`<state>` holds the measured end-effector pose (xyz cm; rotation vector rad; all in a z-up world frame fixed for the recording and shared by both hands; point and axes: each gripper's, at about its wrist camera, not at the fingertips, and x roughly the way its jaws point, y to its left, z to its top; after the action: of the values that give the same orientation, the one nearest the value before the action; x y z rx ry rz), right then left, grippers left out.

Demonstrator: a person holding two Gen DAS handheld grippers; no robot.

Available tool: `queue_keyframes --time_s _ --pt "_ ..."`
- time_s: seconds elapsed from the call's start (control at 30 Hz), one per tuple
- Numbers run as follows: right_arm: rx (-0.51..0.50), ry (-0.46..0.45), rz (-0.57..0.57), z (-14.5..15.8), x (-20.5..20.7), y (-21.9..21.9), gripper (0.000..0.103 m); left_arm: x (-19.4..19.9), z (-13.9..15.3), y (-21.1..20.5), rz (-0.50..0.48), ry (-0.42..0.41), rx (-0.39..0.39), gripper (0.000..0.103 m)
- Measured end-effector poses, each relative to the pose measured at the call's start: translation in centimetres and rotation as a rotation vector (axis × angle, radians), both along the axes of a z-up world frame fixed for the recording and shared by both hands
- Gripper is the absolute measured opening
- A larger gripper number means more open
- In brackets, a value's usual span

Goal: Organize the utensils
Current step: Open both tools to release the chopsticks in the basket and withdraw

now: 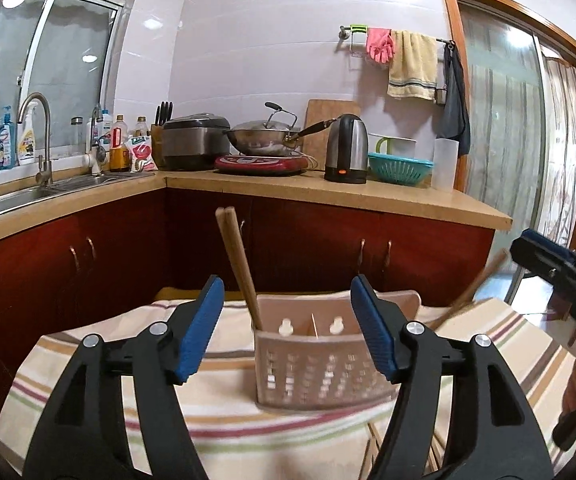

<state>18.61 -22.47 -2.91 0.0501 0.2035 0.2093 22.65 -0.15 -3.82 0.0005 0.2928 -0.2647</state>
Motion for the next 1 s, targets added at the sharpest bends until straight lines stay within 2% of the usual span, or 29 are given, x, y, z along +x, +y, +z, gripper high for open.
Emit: queue_keyframes --time_s 0.2,0.33,0.7,1.0 --pt "-0.022 0.030 -0.026 -1.9 -4.3 -0.6 0.051 -4.9 -1.6 0.3 0.011 -0.008 0.041 0.066" --pt "-0.039 0.066 -0.054 -4.4 -7.0 -1.1 0.051 -8.1 -3.6 0.7 0.023 0.014 0.043 0.066" --pt "-0.092 0.217 -0.037 -11.6 -12.6 -1.5 0.051 -14.2 -9.4 2.1 0.074 0.147 0.075 0.066" --pt "-0.121 0.343 0.051 -15.7 -14.0 -0.2 0.049 -16.8 -13.3 2.6 0.090 0.244 0.103 0.066"
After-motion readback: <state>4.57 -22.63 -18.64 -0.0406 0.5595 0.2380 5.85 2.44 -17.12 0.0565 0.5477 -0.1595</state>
